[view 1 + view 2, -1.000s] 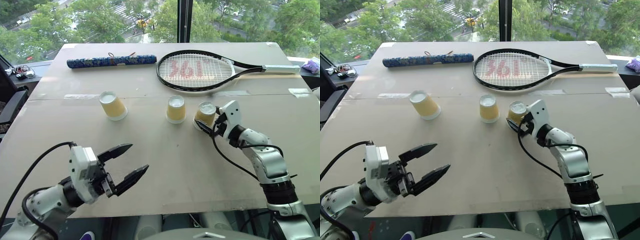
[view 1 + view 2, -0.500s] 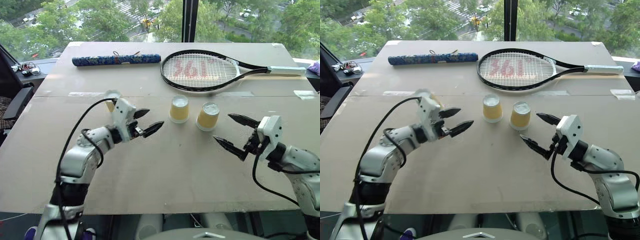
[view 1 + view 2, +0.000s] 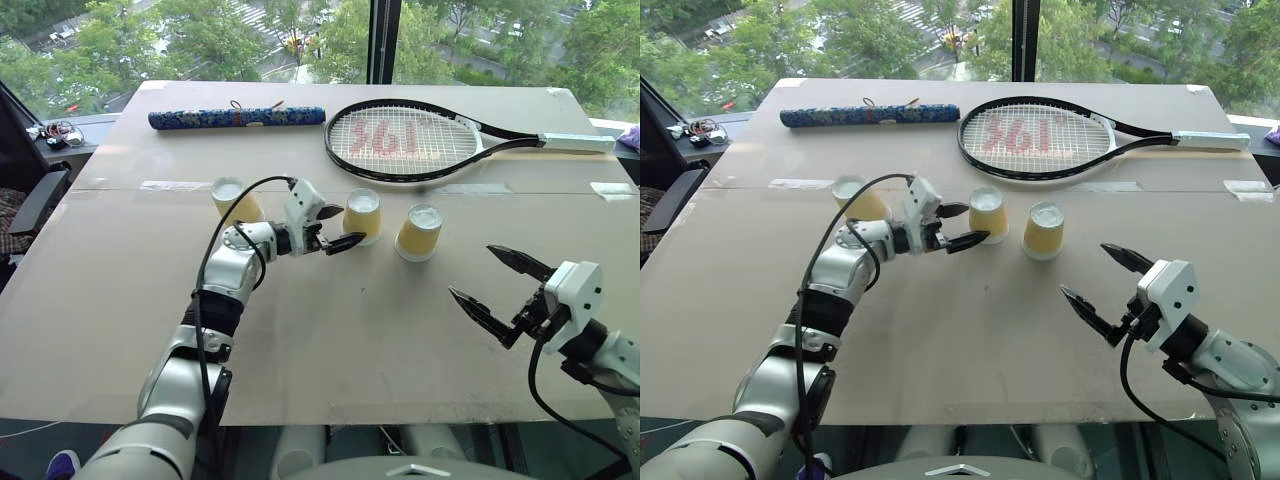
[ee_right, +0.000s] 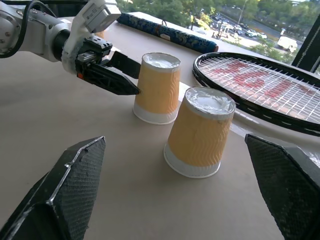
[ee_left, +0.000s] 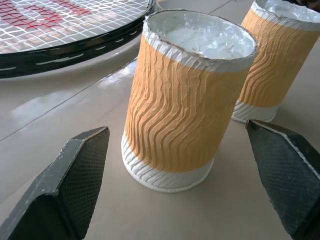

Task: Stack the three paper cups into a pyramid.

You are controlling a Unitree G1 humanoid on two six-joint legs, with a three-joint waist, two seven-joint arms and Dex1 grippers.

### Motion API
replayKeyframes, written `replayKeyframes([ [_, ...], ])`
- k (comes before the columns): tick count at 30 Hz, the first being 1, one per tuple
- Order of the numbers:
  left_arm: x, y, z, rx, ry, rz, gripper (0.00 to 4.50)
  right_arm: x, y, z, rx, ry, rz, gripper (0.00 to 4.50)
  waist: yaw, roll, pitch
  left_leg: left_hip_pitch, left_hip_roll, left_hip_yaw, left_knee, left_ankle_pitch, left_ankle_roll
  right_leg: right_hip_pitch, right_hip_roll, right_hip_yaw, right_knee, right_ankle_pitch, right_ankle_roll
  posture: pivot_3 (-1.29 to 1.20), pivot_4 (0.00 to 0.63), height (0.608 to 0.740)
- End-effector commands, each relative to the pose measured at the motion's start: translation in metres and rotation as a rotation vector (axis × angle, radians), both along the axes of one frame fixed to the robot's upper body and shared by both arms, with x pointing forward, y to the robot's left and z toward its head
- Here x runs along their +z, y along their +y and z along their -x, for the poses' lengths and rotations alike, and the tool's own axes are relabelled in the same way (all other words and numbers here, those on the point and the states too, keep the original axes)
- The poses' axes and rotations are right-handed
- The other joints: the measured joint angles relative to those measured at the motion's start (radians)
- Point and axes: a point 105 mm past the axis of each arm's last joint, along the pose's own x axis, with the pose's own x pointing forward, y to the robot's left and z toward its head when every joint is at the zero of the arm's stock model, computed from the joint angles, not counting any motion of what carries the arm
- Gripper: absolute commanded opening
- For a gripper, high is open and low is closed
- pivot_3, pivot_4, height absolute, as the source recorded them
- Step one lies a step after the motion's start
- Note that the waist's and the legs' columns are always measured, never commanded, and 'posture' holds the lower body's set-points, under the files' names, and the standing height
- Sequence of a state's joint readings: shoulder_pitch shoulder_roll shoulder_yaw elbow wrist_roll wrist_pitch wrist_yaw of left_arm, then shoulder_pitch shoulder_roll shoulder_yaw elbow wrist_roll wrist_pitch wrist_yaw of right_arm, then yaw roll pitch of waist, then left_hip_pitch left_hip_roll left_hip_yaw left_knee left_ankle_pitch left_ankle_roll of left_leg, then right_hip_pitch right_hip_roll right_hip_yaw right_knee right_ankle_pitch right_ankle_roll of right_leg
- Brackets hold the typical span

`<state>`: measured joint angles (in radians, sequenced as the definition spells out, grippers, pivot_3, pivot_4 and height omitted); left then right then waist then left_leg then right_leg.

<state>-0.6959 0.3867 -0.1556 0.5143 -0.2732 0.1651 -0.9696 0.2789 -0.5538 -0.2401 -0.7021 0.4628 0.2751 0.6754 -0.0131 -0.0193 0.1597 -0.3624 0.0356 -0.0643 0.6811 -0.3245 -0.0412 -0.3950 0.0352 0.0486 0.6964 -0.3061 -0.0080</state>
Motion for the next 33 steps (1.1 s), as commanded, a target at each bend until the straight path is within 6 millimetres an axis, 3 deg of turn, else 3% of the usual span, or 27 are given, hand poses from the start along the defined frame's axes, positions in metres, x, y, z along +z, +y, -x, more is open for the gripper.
replayKeyframes([
  [1, 0.009, -0.006, -0.006, -0.02, -0.059, 0.008, 4.5, 0.012, -0.001, 0.004, -0.022, -0.055, 0.008, 4.42, 0.001, 0.0, 0.0, 0.0, 0.0, 0.0, 0.001, 0.0, 0.0, 0.0, 0.0, 0.0, 0.0, 0.0, 0.0, 0.0, 0.15, 0.74],
  [3, 0.007, -0.011, -0.006, -0.041, -0.066, 0.008, 3.97, 0.011, -0.002, 0.004, -0.039, -0.052, 0.012, 4.5, 0.001, 0.0, 0.0, -0.001, 0.0, 0.0, 0.001, 0.0, 0.0, 0.0, 0.0, -0.001, 0.0, 0.0, 0.0, 0.0, 0.15, 0.74],
  [6, 0.008, -0.009, -0.005, -0.049, -0.073, 0.016, 2.74, 0.011, -0.002, 0.005, -0.058, -0.048, 0.006, 4.5, 0.001, 0.0, 0.0, -0.001, 0.0, 0.0, 0.001, 0.0, 0.0, 0.0, 0.0, -0.001, 0.001, 0.0, 0.0, 0.0, 0.15, 0.74],
  [12, 0.013, -0.004, 0.011, -0.115, -0.063, 0.042, 2.74, 0.006, -0.002, 0.009, -0.066, -0.026, 0.006, 4.5, 0.0, 0.0, 0.0, -0.001, 0.001, 0.0, 0.001, 0.0, 0.0, 0.0, 0.0, -0.001, 0.001, 0.0, 0.0, 0.0, 0.15, 0.74],
  [16, 0.014, -0.012, 0.03, -0.179, -0.045, 0.054, 2.74, 0.005, 0.0, 0.015, -0.047, -0.007, -0.021, 4.5, 0.003, 0.0, 0.0, -0.001, 0.002, -0.001, 0.002, 0.0, 0.0, 0.0, 0.0, -0.001, 0.001, 0.0, 0.0, 0.0, 0.15, 0.74],
  [33, 0.004, -0.031, 0.019, -0.131, -0.038, 0.036, 2.74, -0.001, -0.006, 0.022, -0.062, 0.005, -0.01, 4.5, 0.003, 0.0, 0.0, 0.0, 0.001, -0.001, 0.004, -0.002, 0.004, 0.004, -0.001, -0.003, 0.001, 0.001, 0.001, 0.0, 0.15, 0.74],
])
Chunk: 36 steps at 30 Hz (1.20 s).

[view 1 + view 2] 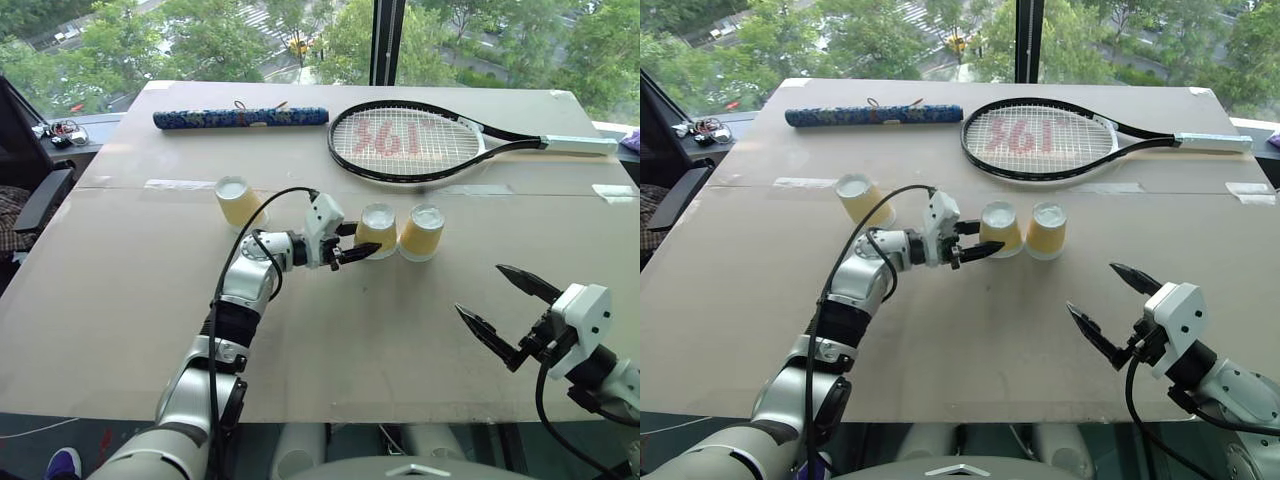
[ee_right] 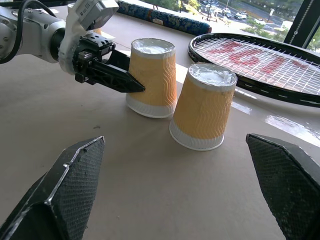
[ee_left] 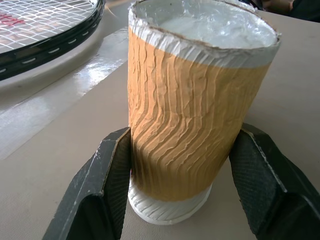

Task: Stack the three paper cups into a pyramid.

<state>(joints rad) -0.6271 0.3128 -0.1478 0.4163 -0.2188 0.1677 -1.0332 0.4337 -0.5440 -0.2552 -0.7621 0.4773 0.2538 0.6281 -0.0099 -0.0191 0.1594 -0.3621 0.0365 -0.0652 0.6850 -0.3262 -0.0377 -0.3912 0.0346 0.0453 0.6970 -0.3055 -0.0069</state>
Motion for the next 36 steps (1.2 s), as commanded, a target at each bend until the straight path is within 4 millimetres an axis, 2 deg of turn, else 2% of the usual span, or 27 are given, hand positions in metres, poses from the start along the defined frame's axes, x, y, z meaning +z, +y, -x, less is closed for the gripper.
replayKeyframes([
  [1, 0.011, -0.007, -0.002, -0.018, -0.028, 0.021, 2.74, 0.012, -0.001, 0.003, -0.003, -0.059, 0.01, 4.5, 0.0, 0.0, 0.0, 0.0, 0.0, 0.0, 0.0, 0.0, 0.0, 0.0, 0.0, 0.0, 0.0, 0.0, 0.0, 0.0, 0.15, 0.74],
  [5, 0.011, -0.007, -0.006, 0.008, -0.012, 0.038, 2.74, 0.012, -0.002, 0.003, -0.008, -0.062, 0.011, 4.5, 0.0, 0.0, 0.0, 0.0, 0.0, 0.0, 0.0, 0.0, 0.0, 0.0, 0.0, 0.0, 0.0, 0.0, 0.0, 0.0, 0.15, 0.74],
  [6, 0.011, -0.007, -0.005, 0.001, -0.003, 0.042, 3.36, 0.012, -0.001, 0.003, -0.006, -0.062, 0.01, 4.5, 0.0, 0.0, 0.0, 0.0, 0.0, 0.0, 0.0, 0.0, 0.0, 0.0, 0.0, 0.0, 0.0, 0.0, 0.0, 0.0, 0.15, 0.74],
  [7, 0.012, -0.007, -0.004, 0.0, -0.006, 0.046, 3.59, 0.012, -0.001, 0.003, -0.003, -0.061, 0.008, 4.5, 0.0, 0.0, 0.0, 0.0, 0.0, 0.0, 0.0, 0.0, 0.0, 0.0, 0.0, 0.0, 0.0, 0.0, 0.0, 0.0, 0.15, 0.74],
  [9, 0.017, -0.003, -0.004, 0.013, -0.008, 0.071, 4.47, 0.012, 0.001, 0.004, 0.003, -0.061, 0.005, 4.5, 0.0, 0.0, 0.0, 0.0, 0.0, 0.0, 0.0, 0.0, 0.0, 0.0, 0.0, 0.0, 0.0, 0.0, 0.0, 0.0, 0.15, 0.74],
  [11, 0.026, 0.007, 0.0, 0.034, -0.009, 0.11, 4.47, 0.013, 0.004, 0.005, 0.025, -0.064, 0.003, 4.5, -0.001, 0.0, 0.0, 0.0, 0.0, 0.0, 0.0, 0.0, 0.0, 0.0, 0.0, 0.0, 0.0, 0.0, 0.0, 0.0, 0.15, 0.74],
  [14, 0.035, 0.034, 0.015, 0.068, -0.02, 0.12, 4.47, 0.018, 0.009, 0.006, 0.08, -0.065, -0.031, 4.5, -0.015, 0.0, 0.0, 0.001, 0.001, 0.001, 0.0, 0.001, -0.002, 0.0, 0.0, 0.001, 0.001, 0.0, 0.0, 0.0, 0.15, 0.74],
  [16, 0.048, 0.056, 0.031, 0.122, -0.014, 0.171, 4.47, 0.026, 0.013, 0.005, 0.122, -0.082, -0.064, 4.5, -0.022, 0.001, 0.0, 0.001, 0.003, 0.001, -0.001, 0.002, -0.003, 0.0, 0.0, 0.002, 0.001, 0.0, 0.0, 0.0, 0.15, 0.74],
  [18, 0.059, 0.086, 0.052, 0.217, -0.033, 0.209, 4.47, 0.032, 0.021, 0.003, 0.208, -0.091, -0.059, 4.5, -0.025, 0.001, -0.001, 0.001, 0.006, -0.001, -0.001, 0.002, -0.003, 0.0, 0.0, 0.002, 0.0, 0.0, 0.0, 0.0, 0.15, 0.74],
  [20, 0.057, 0.119, 0.07, 0.374, -0.057, 0.188, 4.47, 0.038, 0.03, 0.003, 0.303, -0.1, -0.057, 4.5, -0.028, 0.001, -0.001, 0.001, 0.006, -0.002, -0.001, 0.002, -0.003, 0.0, -0.002, 0.003, 0.0, 0.0, 0.0, 0.0, 0.15, 0.74],
  [21, 0.055, 0.128, 0.075, 0.422, -0.06, 0.18, 4.47, 0.039, 0.032, 0.003, 0.327, -0.101, -0.059, 4.5, -0.027, 0.001, -0.001, 0.002, 0.005, -0.002, -0.001, 0.001, -0.003, 0.0, -0.003, 0.003, 0.0, 0.0, 0.001, 0.0, 0.15, 0.74],
  [23, 0.052, 0.154, 0.076, 0.585, -0.06, 0.166, 4.47, 0.04, 0.035, 0.0, 0.359, -0.104, -0.058, 4.5, -0.011, 0.001, -0.001, 0.002, 0.004, -0.004, -0.001, -0.001, 0.001, 0.001, -0.004, 0.0, -0.001, 0.0, 0.001, 0.0, 0.15, 0.74],
  [25, 0.045, 0.19, 0.073, 0.787, -0.075, 0.106, 4.47, 0.038, 0.04, -0.005, 0.399, -0.097, -0.068, 4.5, 0.01, 0.001, -0.001, 0.003, 0.003, -0.007, 0.0, -0.001, 0.002, 0.003, -0.004, -0.002, -0.001, 0.0, 0.001, 0.0, 0.15, 0.74],
  [26, 0.042, 0.199, 0.072, 0.841, -0.084, 0.084, 4.47, 0.037, 0.042, -0.006, 0.418, -0.09, -0.071, 4.5, 0.015, 0.001, -0.001, 0.003, 0.002, -0.01, 0.001, -0.001, 0.002, 0.004, -0.005, -0.004, -0.001, 0.0, 0.001, 0.0, 0.15, 0.74],
  [30, 0.041, 0.206, 0.061, 0.92, -0.092, 0.061, 4.47, 0.032, 0.044, -0.004, 0.468, -0.072, -0.063, 4.5, 0.03, 0.001, -0.001, 0.007, 0.001, -0.01, 0.001, -0.001, 0.002, 0.01, -0.005, -0.006, -0.002, 0.0, 0.0, 0.0, 0.15, 0.74],
  [36, 0.04, 0.207, 0.032, 0.978, -0.11, 0.082, 4.47, 0.035, 0.043, 0.003, 0.491, -0.107, -0.046, 4.5, 0.022, 0.001, -0.001, 0.007, 0.001, -0.011, 0.0, -0.001, 0.002, 0.01, -0.005, -0.007, -0.002, 0.0, 0.001, 0.0, 0.15, 0.74],
])
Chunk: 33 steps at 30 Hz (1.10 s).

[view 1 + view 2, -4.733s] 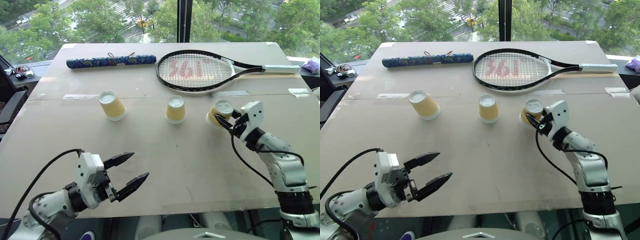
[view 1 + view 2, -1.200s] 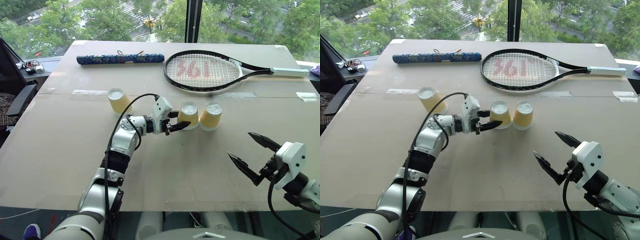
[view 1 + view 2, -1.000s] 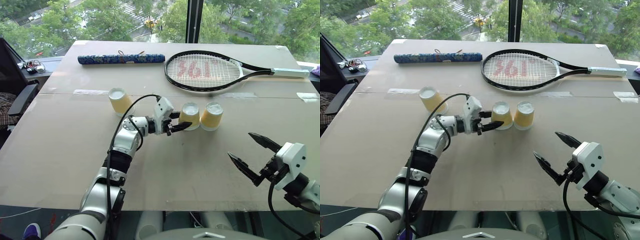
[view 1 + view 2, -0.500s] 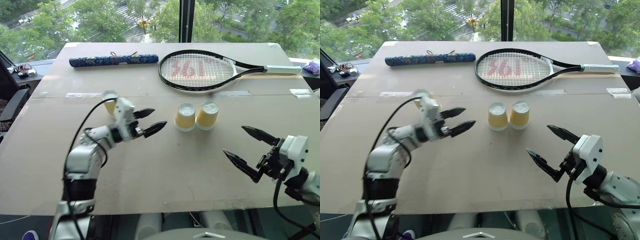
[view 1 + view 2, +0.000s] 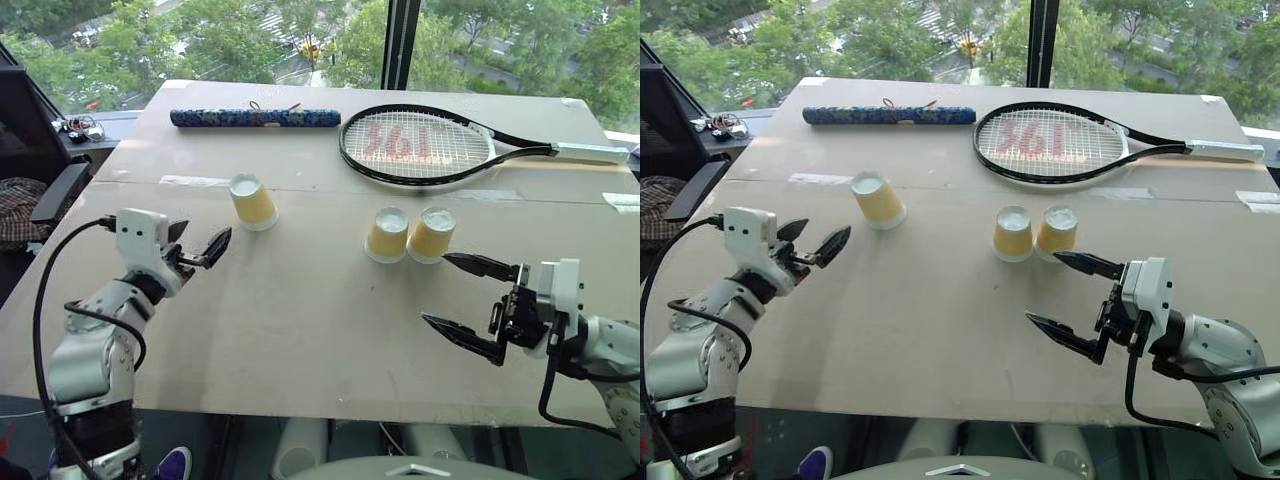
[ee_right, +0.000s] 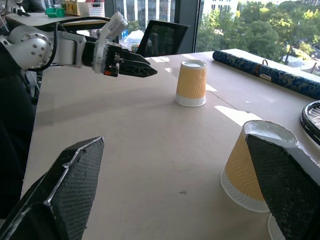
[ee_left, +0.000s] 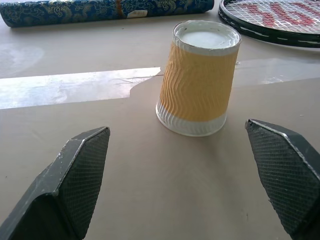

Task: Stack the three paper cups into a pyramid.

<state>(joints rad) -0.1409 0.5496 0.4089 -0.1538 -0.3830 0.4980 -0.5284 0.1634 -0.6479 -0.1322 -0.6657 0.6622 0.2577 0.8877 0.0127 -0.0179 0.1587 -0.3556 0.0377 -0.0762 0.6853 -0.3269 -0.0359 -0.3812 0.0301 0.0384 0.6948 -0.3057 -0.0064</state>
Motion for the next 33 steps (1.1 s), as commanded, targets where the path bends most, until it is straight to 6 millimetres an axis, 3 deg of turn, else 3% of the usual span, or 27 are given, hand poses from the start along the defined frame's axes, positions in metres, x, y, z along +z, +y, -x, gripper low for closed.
replayKeyframes([
  [1, 0.007, 0.001, -0.017, 0.042, -0.054, 0.007, 4.47, 0.011, 0.001, 0.007, 0.02, -0.079, 0.011, 4.5, -0.001, 0.0, 0.0, 0.0, 0.0, 0.0, 0.0, 0.0, 0.0, 0.0, 0.0, 0.0, 0.0, 0.0, 0.0, 0.0, 0.15, 0.74],
  [11, 0.008, -0.019, -0.057, -0.065, -0.051, 0.017, 4.47, 0.014, -0.002, 0.007, -0.022, -0.108, 0.01, 4.5, -0.001, 0.0, 0.0, 0.0, 0.0, 0.001, 0.0, 0.001, -0.002, 0.0, 0.0, 0.0, 0.0, 0.0, 0.0, 0.0, 0.15, 0.74],
  [18, 0.008, -0.03, -0.074, -0.148, -0.045, 0.015, 4.47, 0.02, -0.004, 0.008, -0.055, -0.137, -0.015, 4.5, -0.002, 0.0, 0.0, 0.0, -0.001, 0.002, 0.0, 0.001, -0.003, 0.0, 0.001, -0.001, 0.0, 0.0, 0.0, 0.0, 0.15, 0.74],
  [21, 0.007, -0.03, -0.075, -0.175, -0.04, 0.016, 3.6, 0.024, -0.003, 0.008, -0.061, -0.153, -0.028, 4.5, -0.005, 0.0, 0.0, 0.0, -0.001, 0.002, 0.0, 0.002, -0.004, 0.0, 0.001, -0.001, 0.0, 0.0, 0.0, 0.0, 0.15, 0.74],
  [23, 0.007, -0.032, -0.075, -0.196, -0.043, 0.007, 2.64, 0.028, -0.003, 0.009, -0.06, -0.154, -0.054, 4.5, -0.006, 0.0, 0.0, 0.0, -0.001, 0.002, 0.0, 0.002, -0.004, 0.0, 0.001, -0.001, 0.0, 0.0, 0.0, 0.0, 0.15, 0.74],
  [25, 0.009, -0.031, -0.075, -0.203, -0.052, 0.007, 2.41, 0.031, -0.002, 0.01, -0.059, -0.156, -0.067, 4.5, -0.006, 0.0, 0.0, 0.0, -0.001, 0.002, 0.0, 0.002, -0.004, 0.0, 0.001, -0.001, 0.0, 0.0, 0.0, 0.0, 0.15, 0.74],
  [27, 0.02, -0.036, -0.07, -0.262, -0.085, 0.009, 2.41, 0.033, -0.001, 0.01, -0.063, -0.155, -0.085, 4.5, -0.007, 0.0, 0.0, 0.0, 0.0, 0.002, 0.0, 0.002, -0.004, 0.0, 0.001, -0.001, 0.0, 0.0, 0.0, 0.0, 0.15, 0.74],
  [31, 0.076, -0.083, -0.058, -0.519, -0.165, 0.083, 2.41, 0.038, -0.002, 0.01, -0.09, -0.152, -0.129, 4.5, 0.0, -0.001, 0.001, -0.003, 0.0, 0.0, 0.001, 0.002, -0.004, -0.001, 0.001, -0.004, 0.0, 0.0, 0.0, 0.0, 0.15, 0.74],
  [33, 0.091, -0.1, -0.054, -0.593, -0.174, 0.085, 2.41, 0.039, -0.002, 0.009, -0.097, -0.151, -0.132, 4.5, 0.005, -0.002, 0.001, -0.006, 0.0, -0.003, 0.003, 0.002, -0.004, -0.001, 0.0, -0.007, 0.0, 0.0, 0.0, 0.0, 0.15, 0.74],
])
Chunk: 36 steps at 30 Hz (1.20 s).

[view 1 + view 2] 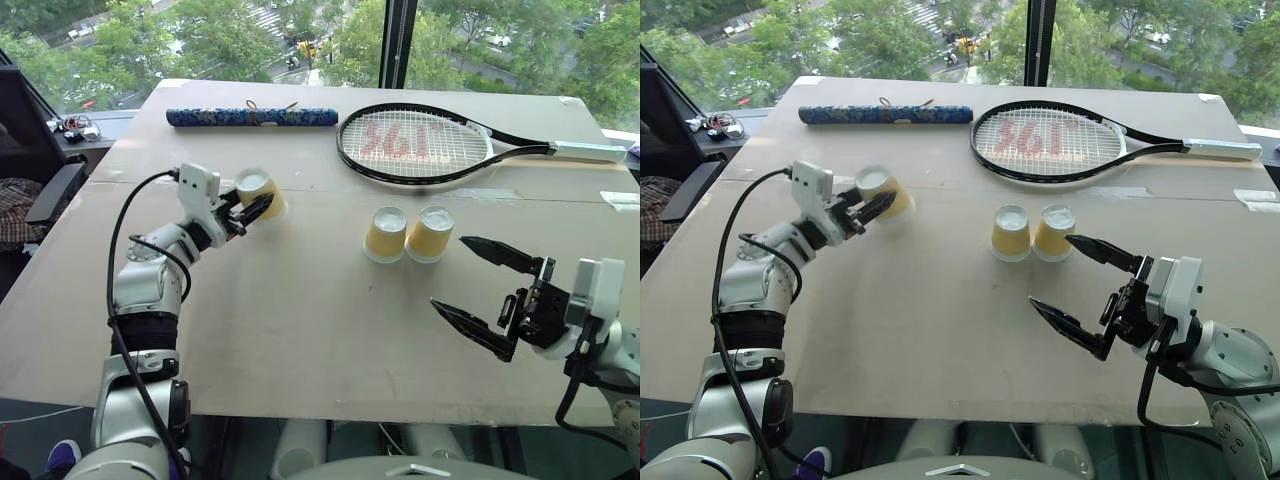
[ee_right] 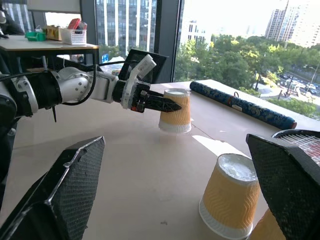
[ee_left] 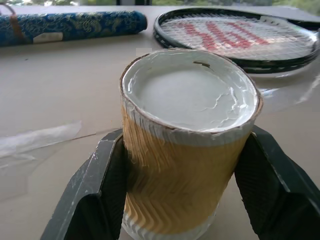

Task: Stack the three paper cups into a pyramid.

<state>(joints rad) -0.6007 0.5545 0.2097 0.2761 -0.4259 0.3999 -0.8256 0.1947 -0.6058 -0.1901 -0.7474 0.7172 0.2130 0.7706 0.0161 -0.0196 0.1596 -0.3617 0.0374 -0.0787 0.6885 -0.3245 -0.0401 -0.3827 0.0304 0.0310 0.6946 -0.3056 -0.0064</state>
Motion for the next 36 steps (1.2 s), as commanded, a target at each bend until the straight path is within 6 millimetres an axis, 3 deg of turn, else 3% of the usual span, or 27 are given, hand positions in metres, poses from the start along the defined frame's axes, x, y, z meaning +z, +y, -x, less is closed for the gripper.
replayKeyframes([
  [1, 0.054, -0.039, 0.012, -0.182, -0.108, 0.009, 2.41, 0.013, 0.001, 0.006, -0.003, -0.052, -0.022, 4.5, 0.001, 0.0, 0.0, 0.0, 0.0, 0.0, 0.0, 0.0, 0.0, 0.0, 0.0, 0.0, 0.0, 0.0, 0.0, 0.0, 0.15, 0.74],
  [2, 0.059, -0.047, 0.013, -0.211, -0.099, 0.016, 2.41, 0.013, 0.002, 0.006, -0.005, -0.052, -0.023, 4.5, -0.002, 0.0, 0.0, 0.0, -0.001, 0.0, 0.0, 0.0, 0.0, 0.0, 0.0, 0.0, 0.0, 0.0, 0.0, 0.0, 0.15, 0.74],
  [4, 0.078, -0.082, 0.016, -0.353, -0.072, 0.054, 2.41, 0.013, 0.001, 0.006, -0.024, -0.053, -0.026, 4.5, -0.005, 0.0, 0.0, 0.001, -0.001, 0.002, 0.0, 0.0, 0.0, 0.0, 0.0, 0.002, 0.0, 0.0, 0.0, 0.0, 0.15, 0.74],
  [6, 0.087, -0.11, 0.008, -0.389, -0.018, 0.05, 2.41, 0.01, -0.001, 0.006, -0.056, -0.049, -0.016, 4.5, 0.002, 0.0, 0.0, 0.001, -0.001, 0.001, 0.0, 0.0, 0.0, 0.0, 0.0, 0.001, 0.0, 0.0, 0.0, 0.0, 0.15, 0.74],
  [12, 0.081, -0.168, -0.005, -0.506, 0.008, -0.01, 2.41, -0.009, -0.012, 0.005, -0.147, -0.007, 0.021, 4.5, -0.02, 0.001, 0.0, 0.001, -0.006, 0.001, -0.001, 0.0, 0.0, 0.001, 0.002, 0.004, 0.0, -0.001, 0.002, 0.0, 0.15, 0.74],
  [16, 0.07, -0.193, -0.009, -0.564, 0.005, -0.061, 2.41, -0.015, -0.018, 0.01, -0.203, 0.004, 0.029, 4.5, -0.033, 0.001, 0.001, 0.001, -0.006, 0.002, -0.001, 0.0, 0.0, 0.0, 0.002, 0.005, 0.0, -0.002, 0.003, 0.0, 0.15, 0.74],
  [22, 0.06, -0.213, 0.008, -0.688, 0.006, -0.113, 2.41, -0.016, -0.019, 0.016, -0.258, 0.005, 0.026, 4.5, -0.032, 0.001, 0.001, 0.001, -0.007, 0.003, -0.002, 0.0, 0.0, -0.001, 0.003, 0.007, 0.0, -0.002, 0.003, 0.0, 0.15, 0.74],
  [30, 0.042, -0.212, 0.027, -0.732, 0.009, -0.21, 2.41, -0.016, -0.018, 0.02, -0.286, 0.012, 0.023, 4.5, -0.03, 0.002, 0.001, 0.001, -0.008, 0.002, -0.002, 0.0, 0.0, -0.001, 0.002, 0.008, 0.001, -0.002, 0.004, 0.0, 0.15, 0.74],
  [36, 0.036, -0.208, 0.024, -0.685, -0.002, -0.255, 2.41, -0.018, -0.021, 0.02, -0.296, 0.024, 0.034, 4.5, -0.027, 0.002, 0.001, 0.001, -0.008, 0.002, -0.002, 0.0, 0.0, -0.001, 0.001, 0.008, 0.001, -0.002, 0.004, 0.0, 0.15, 0.74],
])
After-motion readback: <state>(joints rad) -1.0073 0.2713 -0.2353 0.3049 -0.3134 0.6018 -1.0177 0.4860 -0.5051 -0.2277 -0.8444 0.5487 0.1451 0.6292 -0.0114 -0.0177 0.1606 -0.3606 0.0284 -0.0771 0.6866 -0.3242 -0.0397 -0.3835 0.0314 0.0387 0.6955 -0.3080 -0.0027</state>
